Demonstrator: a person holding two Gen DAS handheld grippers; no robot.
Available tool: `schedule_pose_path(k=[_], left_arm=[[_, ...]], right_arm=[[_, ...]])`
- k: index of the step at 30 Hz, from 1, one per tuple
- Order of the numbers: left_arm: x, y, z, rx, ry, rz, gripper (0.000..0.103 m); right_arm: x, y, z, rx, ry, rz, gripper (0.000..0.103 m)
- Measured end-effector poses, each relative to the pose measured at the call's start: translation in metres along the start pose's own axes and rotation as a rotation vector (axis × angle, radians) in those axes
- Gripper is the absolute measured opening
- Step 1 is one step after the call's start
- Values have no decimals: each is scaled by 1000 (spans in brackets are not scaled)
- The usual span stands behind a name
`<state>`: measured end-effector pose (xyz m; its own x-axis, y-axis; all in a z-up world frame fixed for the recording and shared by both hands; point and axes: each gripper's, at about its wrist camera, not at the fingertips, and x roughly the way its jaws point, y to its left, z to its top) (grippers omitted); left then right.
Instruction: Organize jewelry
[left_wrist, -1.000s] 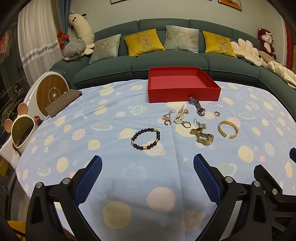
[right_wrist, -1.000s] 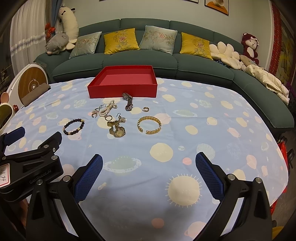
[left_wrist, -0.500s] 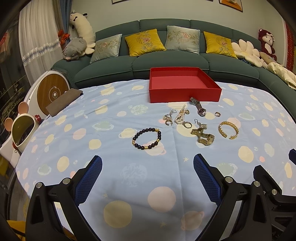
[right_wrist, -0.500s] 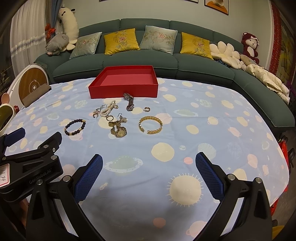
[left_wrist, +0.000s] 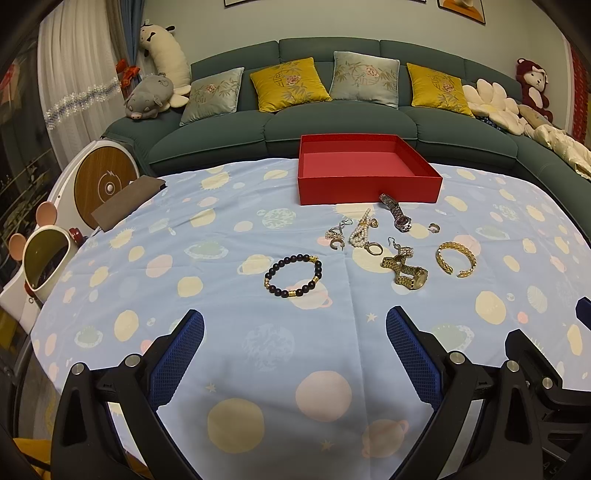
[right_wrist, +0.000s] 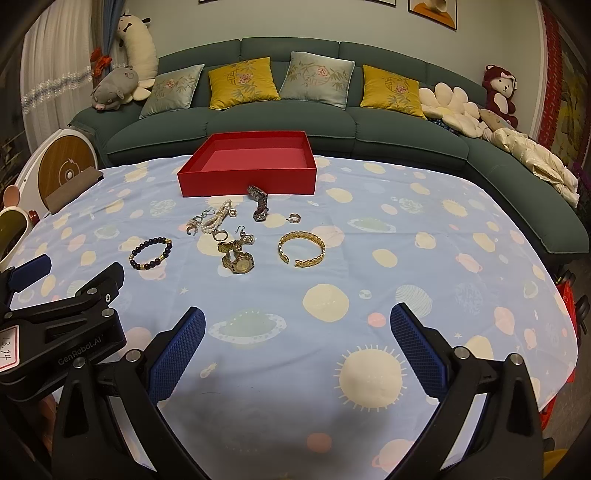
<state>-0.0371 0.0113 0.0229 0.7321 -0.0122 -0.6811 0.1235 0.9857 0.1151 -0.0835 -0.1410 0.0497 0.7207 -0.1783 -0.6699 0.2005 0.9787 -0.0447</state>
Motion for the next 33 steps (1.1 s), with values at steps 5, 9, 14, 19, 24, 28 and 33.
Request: schedule_pose_path(k=[5, 9, 14, 19, 24, 28, 33], left_arm=[[0, 0, 0, 0, 0, 0, 96], [0, 0, -1, -1, 3, -2, 96], [2, 8, -2, -35, 30, -49, 96], [8, 33, 2, -85, 58, -62, 96], [20, 59, 14, -141, 63, -13, 96], [35, 62, 29, -110, 100, -54, 96], [64, 44, 47, 11, 147, -76, 96]], right_arm=[[0, 0, 0, 1, 1, 1, 98], [0, 0, 0, 1, 2, 2, 98], [5, 3, 0, 5, 41, 32, 98], [13, -2, 6, 6, 101, 31, 98], [20, -13, 20, -23, 101, 7, 98], [41, -21, 32, -13, 181, 66, 98], [68, -23, 51, -58, 206, 35, 98]])
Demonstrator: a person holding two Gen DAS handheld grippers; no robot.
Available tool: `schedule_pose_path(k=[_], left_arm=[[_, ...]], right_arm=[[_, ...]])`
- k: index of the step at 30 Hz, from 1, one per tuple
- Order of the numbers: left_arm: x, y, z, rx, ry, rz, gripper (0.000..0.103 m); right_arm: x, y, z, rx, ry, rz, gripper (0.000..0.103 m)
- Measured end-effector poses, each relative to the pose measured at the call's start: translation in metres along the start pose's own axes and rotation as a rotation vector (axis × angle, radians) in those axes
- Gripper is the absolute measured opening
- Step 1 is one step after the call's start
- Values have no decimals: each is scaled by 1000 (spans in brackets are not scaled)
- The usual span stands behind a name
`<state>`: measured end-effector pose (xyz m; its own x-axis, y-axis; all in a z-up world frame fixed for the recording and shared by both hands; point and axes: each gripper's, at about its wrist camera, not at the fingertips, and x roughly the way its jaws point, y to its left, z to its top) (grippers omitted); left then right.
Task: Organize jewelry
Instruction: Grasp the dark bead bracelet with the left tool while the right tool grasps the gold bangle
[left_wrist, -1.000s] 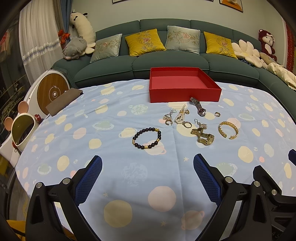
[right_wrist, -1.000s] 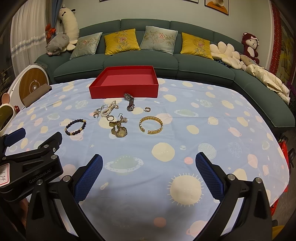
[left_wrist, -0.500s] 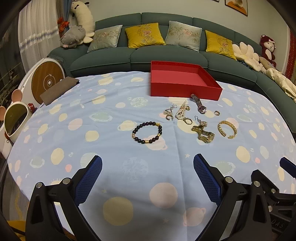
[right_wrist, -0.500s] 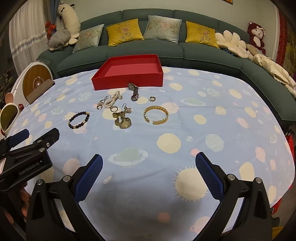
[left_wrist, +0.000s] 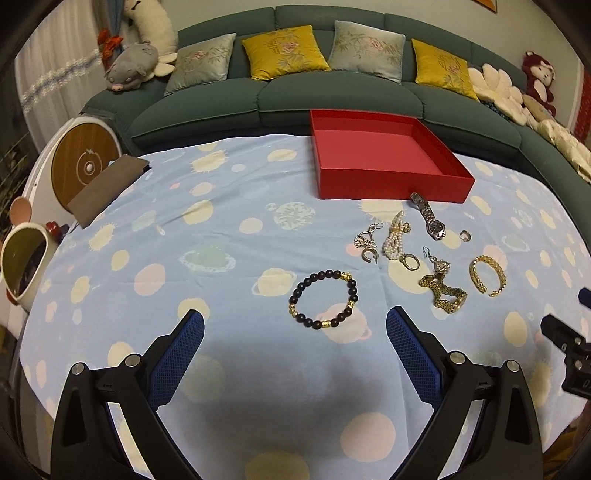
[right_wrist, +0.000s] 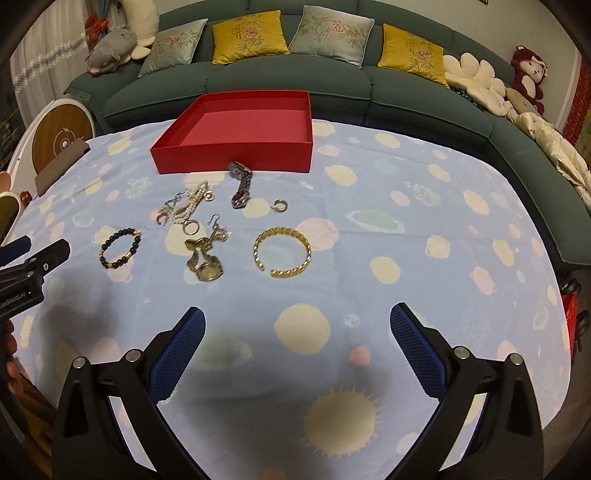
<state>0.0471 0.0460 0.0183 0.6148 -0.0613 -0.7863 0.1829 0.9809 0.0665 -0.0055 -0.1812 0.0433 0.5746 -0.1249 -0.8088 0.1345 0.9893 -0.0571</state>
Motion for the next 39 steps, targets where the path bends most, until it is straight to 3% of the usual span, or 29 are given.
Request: schedule_pose_path(k=[4, 8, 14, 22, 34, 39], left_arm=[[26, -9, 4, 45, 28, -3, 96], [44, -10, 0, 13, 48, -14, 96], [59, -10, -5, 12, 51, -25, 96], [69, -4, -3, -31, 49, -53, 96], [85, 5, -11, -51, 71, -75, 96], [92, 5, -12, -59, 79, -65, 96]], right_arm=[[24, -11, 11, 37, 13, 18, 92], [47, -16, 14, 81, 22, 31, 86], [75, -7, 15, 127, 55, 79, 86], [99, 7, 20, 132, 60, 69, 86], [105, 11, 21, 113, 23, 43, 60], [104, 11, 20, 113, 16, 46, 56]])
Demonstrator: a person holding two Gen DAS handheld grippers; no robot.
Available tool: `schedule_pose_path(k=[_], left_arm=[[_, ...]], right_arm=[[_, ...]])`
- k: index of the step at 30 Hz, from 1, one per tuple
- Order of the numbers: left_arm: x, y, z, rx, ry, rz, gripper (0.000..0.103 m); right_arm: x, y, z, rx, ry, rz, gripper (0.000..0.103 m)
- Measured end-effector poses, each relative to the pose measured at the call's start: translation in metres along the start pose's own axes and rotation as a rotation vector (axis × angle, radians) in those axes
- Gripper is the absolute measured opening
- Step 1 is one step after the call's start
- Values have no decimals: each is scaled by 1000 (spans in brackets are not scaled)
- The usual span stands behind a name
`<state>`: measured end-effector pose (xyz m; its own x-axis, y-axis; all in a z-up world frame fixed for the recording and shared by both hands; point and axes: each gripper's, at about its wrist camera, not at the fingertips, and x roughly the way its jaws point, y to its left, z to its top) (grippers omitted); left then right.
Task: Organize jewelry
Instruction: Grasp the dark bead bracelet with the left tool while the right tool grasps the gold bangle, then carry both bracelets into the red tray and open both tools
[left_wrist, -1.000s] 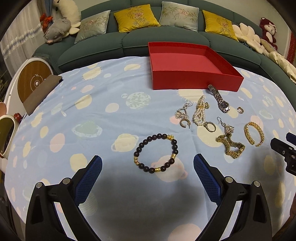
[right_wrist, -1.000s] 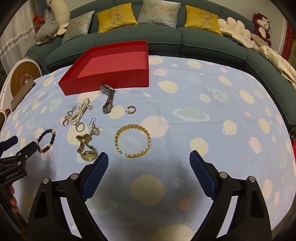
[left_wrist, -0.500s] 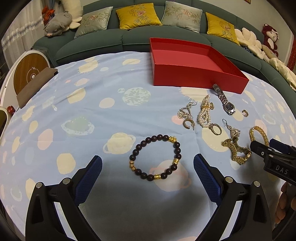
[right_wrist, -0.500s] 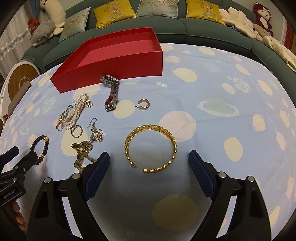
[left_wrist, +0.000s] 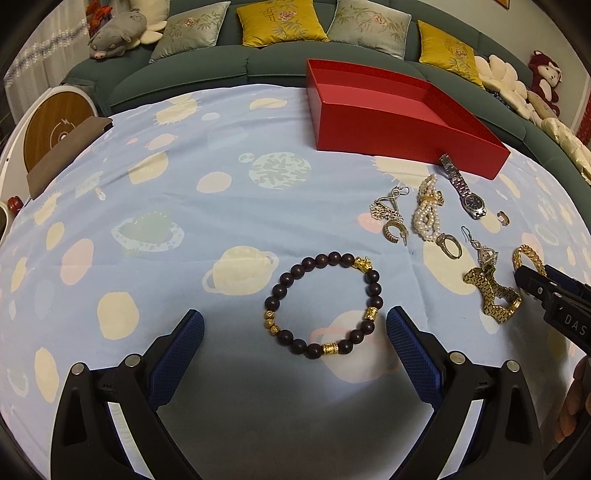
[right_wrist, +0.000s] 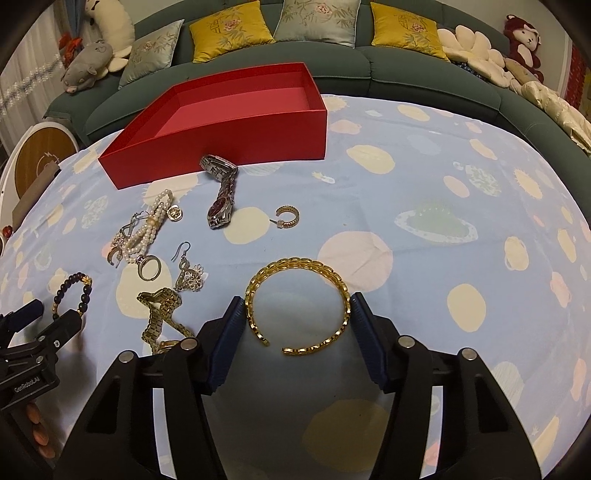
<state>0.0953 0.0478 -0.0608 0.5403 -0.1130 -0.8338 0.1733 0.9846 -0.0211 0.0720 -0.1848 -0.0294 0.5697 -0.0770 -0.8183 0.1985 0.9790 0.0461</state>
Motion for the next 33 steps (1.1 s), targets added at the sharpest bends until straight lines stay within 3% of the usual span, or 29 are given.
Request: schedule_pose_path(k=[3, 8, 17, 20, 22, 27, 33], left_arm=[[2, -2, 0, 7, -9, 16, 96], [1, -5, 2, 17, -30, 13, 85], [-5, -14, 5, 37, -42, -67, 48], [-5, -15, 6, 43, -38, -98, 29], [-5, -15, 7, 37, -26, -138, 11], [-9, -17, 7, 26, -24, -177, 5], [-17, -21, 8, 31, -29, -204, 5]], right_arm=[[-1, 0, -1, -3, -1, 7, 56], [-3, -1, -2, -5, 2, 20, 56], [-5, -2, -3, 3, 7, 33, 56], [-5, -2, -3, 5, 7, 34, 56], [-6, -2, -3, 7, 6, 36, 56], [-12, -1, -2, 5, -4, 42, 56], [-22, 0, 0, 0, -31, 53, 56]])
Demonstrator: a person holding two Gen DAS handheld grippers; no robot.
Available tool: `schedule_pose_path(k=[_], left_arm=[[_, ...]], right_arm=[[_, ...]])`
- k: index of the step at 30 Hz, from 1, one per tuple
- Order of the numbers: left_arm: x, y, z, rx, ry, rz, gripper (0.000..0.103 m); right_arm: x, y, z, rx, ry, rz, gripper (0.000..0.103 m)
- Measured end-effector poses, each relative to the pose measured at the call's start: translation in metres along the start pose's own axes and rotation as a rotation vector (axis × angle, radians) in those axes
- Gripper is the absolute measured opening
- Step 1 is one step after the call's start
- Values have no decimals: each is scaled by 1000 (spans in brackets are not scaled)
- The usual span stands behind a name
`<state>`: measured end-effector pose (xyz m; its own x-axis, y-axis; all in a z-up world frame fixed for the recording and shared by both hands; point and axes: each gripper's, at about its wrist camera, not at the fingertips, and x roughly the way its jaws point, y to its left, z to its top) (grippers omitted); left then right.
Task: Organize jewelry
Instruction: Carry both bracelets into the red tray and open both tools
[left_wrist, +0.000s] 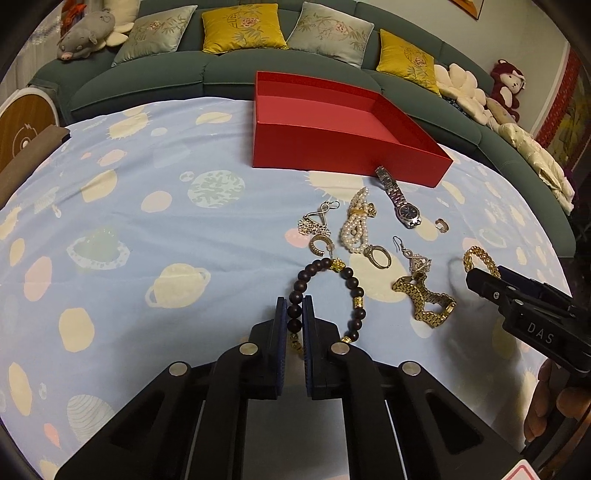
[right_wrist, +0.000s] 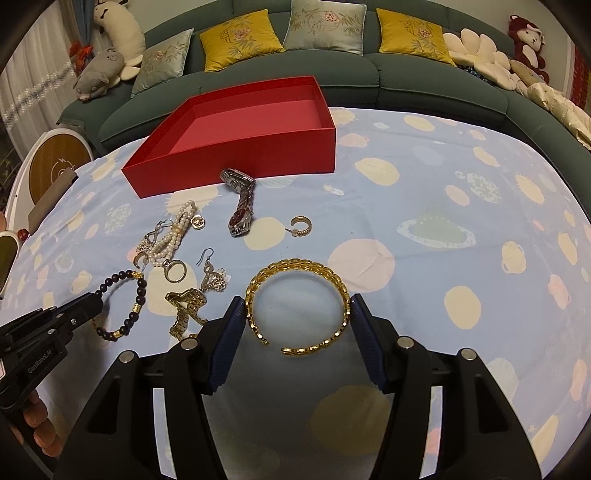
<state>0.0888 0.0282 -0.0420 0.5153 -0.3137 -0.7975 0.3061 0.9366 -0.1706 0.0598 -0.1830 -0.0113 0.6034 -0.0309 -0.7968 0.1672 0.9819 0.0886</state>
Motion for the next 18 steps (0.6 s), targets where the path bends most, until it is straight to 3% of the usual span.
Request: schedule_pose_path(k=[18], left_arm=[[-57, -28, 27, 20, -134, -62, 5]], right_arm=[[-40, 2, 20, 28, -94, 50, 56]])
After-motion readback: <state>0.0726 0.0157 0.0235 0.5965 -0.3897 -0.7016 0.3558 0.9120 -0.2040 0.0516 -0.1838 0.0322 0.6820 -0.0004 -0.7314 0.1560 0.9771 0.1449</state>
